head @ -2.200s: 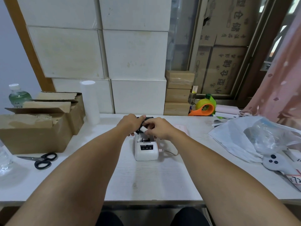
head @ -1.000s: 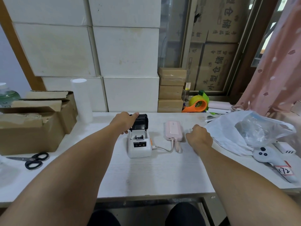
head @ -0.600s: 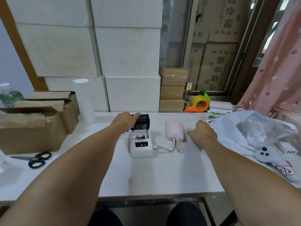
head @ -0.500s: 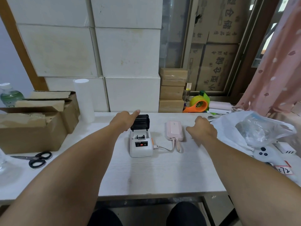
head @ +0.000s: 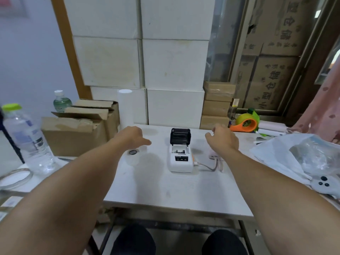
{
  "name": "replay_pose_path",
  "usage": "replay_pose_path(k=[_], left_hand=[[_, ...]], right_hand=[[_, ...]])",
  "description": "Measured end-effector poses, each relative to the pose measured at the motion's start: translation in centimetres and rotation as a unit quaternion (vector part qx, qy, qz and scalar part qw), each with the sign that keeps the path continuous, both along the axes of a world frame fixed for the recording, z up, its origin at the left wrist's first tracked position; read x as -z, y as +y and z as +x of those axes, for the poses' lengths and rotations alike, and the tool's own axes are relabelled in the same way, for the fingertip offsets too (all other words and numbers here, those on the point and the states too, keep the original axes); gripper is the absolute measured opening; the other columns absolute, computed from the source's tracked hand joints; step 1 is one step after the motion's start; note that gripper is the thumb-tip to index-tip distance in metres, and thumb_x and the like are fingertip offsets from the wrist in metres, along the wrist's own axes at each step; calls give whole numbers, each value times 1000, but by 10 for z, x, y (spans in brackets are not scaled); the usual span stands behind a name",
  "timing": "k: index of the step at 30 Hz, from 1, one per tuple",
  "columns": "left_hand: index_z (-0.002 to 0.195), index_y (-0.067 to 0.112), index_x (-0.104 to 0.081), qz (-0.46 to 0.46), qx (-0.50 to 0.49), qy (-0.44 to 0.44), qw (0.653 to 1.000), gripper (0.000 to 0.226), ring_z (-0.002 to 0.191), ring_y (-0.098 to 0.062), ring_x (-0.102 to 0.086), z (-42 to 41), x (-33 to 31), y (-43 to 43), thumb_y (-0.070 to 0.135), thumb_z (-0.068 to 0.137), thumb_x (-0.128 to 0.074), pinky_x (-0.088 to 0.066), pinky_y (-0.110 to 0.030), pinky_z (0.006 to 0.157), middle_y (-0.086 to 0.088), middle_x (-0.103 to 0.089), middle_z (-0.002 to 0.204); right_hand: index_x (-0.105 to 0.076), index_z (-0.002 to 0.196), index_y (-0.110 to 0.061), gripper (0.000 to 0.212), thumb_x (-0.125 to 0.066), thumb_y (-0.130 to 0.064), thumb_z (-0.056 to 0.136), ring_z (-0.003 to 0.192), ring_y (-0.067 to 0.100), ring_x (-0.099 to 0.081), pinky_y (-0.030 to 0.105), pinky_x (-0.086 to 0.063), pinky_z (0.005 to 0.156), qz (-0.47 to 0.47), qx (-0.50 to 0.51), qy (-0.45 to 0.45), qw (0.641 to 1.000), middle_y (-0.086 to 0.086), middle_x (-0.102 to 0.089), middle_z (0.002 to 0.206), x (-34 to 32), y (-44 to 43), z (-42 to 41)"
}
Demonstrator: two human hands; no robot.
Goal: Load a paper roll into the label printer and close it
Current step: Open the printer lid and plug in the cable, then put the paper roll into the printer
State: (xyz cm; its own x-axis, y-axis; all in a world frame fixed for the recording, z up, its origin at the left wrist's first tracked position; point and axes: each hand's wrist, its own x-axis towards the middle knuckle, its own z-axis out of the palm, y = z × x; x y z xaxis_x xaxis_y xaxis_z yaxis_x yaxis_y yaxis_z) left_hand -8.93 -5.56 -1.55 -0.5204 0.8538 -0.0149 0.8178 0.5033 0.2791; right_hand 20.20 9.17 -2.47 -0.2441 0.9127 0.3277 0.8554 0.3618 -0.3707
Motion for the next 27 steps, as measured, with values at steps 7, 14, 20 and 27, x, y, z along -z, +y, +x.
replay_pose_path(k=[7, 14, 20, 27], left_hand=[[101, 19, -68, -6, 19, 30, 999, 44, 95, -22, -63, -8, 2, -49, 55, 78, -78, -57, -42, 85, 1, -63, 102], [116, 29, -71, -1, 21, 28, 999, 47, 96, -19, -57, -12, 17, -62, 50, 75, -83, -47, -31, 77, 3, -64, 113], [114, 31, -70, 24, 2, 11, 1000, 49, 95, -19, -59, -10, 26, -58, 52, 72, -85, -53, -34, 82, 4, -65, 108], [103, 19, -69, 70, -4, -18, 997, 43, 103, -23, -66, -7, 35, -53, 45, 74, -87, -56, -39, 86, -2, -71, 108]], right_hand=[[-61, 111, -18, 22, -57, -34, 96, 93, 27, -61, 37, -47, 73, 16, -116, -17, 993, 2, -66, 115, 1, -35, -41], [-61, 113, -18, 25, -55, -35, 95, 101, 31, -62, 36, -42, 76, 17, -177, -38, 983, 2, -65, 117, 0, -58, -68], [-60, 107, -19, 22, -57, -36, 94, 99, 31, -62, 37, -41, 72, 17, -183, -49, 982, 2, -65, 112, -7, -58, -74], [-62, 108, -18, 23, -58, -35, 93, 98, 31, -63, 37, -45, 73, 6, -179, -39, 983, 3, -67, 111, -5, -57, -75]])
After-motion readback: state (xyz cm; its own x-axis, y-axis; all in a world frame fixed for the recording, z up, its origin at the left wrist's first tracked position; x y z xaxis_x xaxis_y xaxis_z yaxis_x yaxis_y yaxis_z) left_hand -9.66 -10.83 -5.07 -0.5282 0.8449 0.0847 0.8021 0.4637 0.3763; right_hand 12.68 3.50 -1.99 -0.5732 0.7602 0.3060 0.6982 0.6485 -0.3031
